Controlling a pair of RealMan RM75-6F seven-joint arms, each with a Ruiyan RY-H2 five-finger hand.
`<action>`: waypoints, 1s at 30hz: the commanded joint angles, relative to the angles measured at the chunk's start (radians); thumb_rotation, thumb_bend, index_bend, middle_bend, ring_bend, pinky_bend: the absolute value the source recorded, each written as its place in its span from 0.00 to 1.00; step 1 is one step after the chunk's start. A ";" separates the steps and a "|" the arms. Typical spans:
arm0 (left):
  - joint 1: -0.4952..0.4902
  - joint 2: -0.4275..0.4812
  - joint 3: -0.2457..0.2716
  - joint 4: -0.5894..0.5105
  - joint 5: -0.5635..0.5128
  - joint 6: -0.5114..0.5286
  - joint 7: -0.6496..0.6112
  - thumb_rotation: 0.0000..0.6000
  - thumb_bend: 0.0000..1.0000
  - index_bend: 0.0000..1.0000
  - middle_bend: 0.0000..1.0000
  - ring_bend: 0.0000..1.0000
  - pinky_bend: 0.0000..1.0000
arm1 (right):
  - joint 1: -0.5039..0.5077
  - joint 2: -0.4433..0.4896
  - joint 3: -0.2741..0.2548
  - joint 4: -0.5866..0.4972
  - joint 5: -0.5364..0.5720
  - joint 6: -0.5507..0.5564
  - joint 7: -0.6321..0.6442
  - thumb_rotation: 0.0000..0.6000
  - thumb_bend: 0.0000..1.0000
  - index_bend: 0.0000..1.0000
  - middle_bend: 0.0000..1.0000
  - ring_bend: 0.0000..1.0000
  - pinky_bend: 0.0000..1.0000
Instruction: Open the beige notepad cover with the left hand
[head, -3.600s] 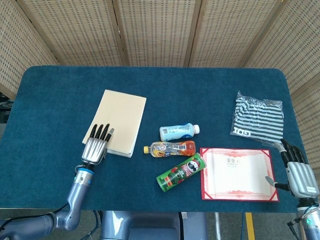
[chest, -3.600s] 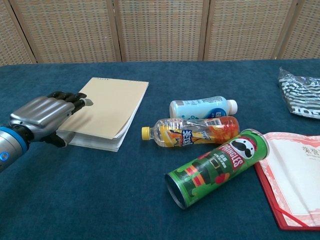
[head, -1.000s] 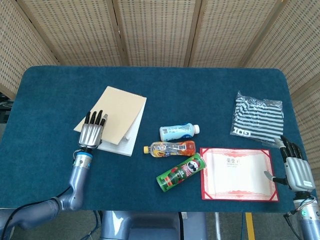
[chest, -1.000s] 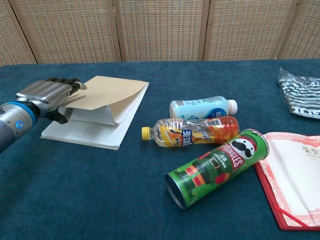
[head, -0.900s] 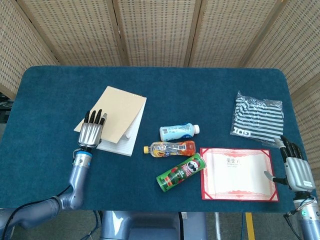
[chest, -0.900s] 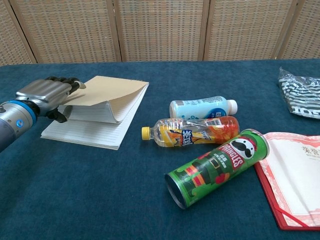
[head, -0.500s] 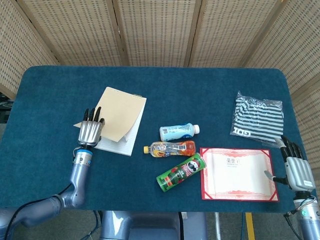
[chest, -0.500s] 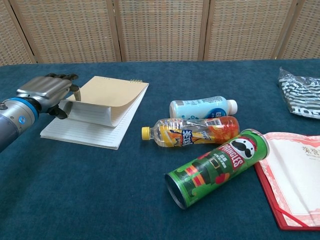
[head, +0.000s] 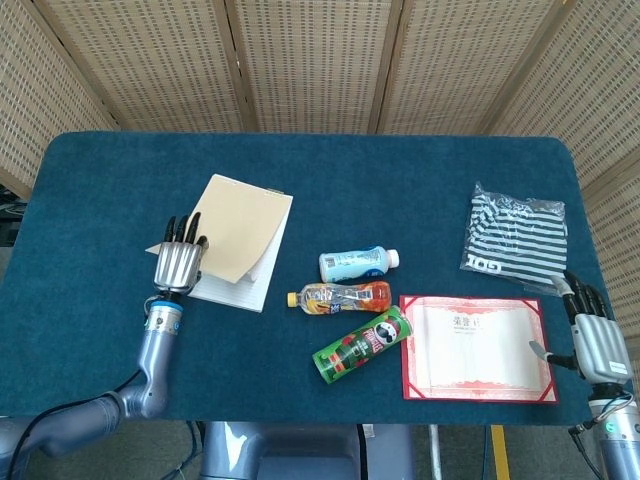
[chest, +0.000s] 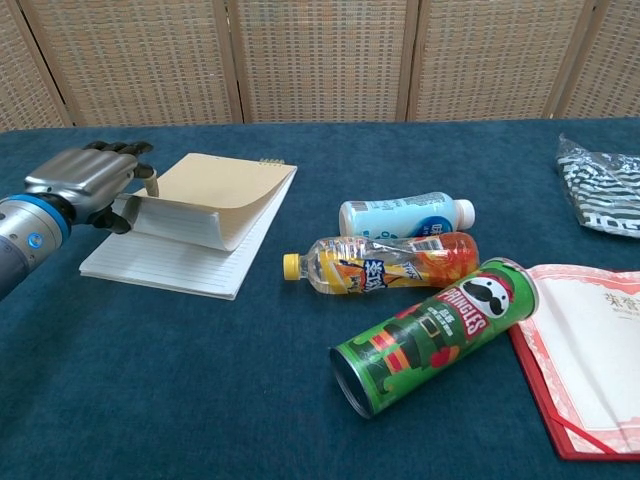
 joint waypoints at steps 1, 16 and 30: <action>0.004 0.004 0.004 -0.005 0.004 0.004 -0.005 1.00 0.68 0.74 0.00 0.00 0.00 | 0.000 0.001 0.001 0.000 0.000 0.001 0.001 1.00 0.21 0.03 0.00 0.00 0.00; 0.068 0.058 0.067 -0.113 0.053 0.061 -0.019 1.00 0.69 0.77 0.00 0.00 0.00 | -0.007 0.012 0.004 -0.008 -0.003 0.013 0.015 1.00 0.21 0.03 0.00 0.00 0.00; 0.139 0.138 0.132 -0.293 0.109 0.143 0.026 1.00 0.69 0.77 0.00 0.00 0.00 | -0.015 0.026 0.007 -0.020 -0.004 0.026 0.026 1.00 0.21 0.03 0.00 0.00 0.00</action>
